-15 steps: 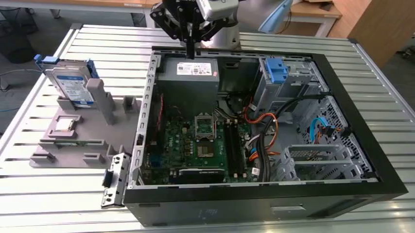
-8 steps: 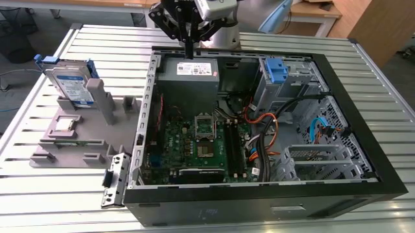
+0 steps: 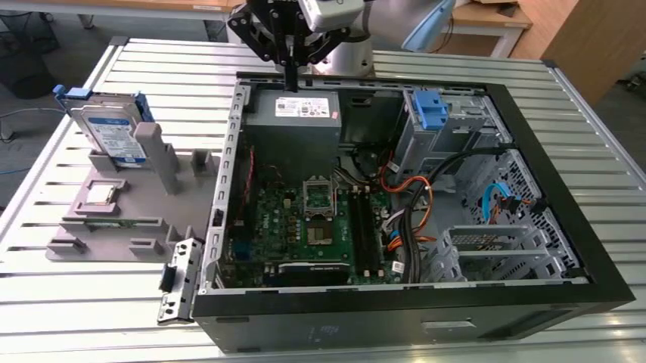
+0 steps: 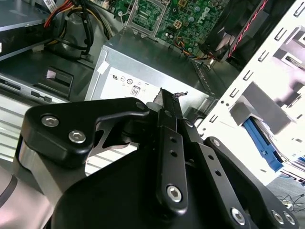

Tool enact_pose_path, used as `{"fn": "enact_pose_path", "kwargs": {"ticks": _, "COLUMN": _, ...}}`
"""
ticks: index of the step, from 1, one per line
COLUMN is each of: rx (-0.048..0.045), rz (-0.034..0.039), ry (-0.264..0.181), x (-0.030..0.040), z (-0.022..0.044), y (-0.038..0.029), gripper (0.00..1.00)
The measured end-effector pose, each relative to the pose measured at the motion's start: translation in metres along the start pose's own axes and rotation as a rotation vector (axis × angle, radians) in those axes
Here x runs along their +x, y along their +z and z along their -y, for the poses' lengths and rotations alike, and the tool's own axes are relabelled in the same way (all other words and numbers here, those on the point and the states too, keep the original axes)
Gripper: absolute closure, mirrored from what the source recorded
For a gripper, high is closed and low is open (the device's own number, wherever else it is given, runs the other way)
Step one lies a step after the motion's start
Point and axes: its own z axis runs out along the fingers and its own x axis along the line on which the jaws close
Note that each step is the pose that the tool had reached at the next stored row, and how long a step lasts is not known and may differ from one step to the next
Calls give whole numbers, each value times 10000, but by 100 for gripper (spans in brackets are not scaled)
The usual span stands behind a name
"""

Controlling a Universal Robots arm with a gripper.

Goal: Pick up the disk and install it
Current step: 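Reach for the disk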

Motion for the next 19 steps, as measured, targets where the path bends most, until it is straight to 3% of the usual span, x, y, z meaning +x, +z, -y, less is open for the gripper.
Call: {"fn": "enact_pose_path", "kwargs": {"ticks": 19, "rx": -3, "rz": 0, "ry": 0, "x": 54, "z": 4, "y": -1, "gripper": 90}}
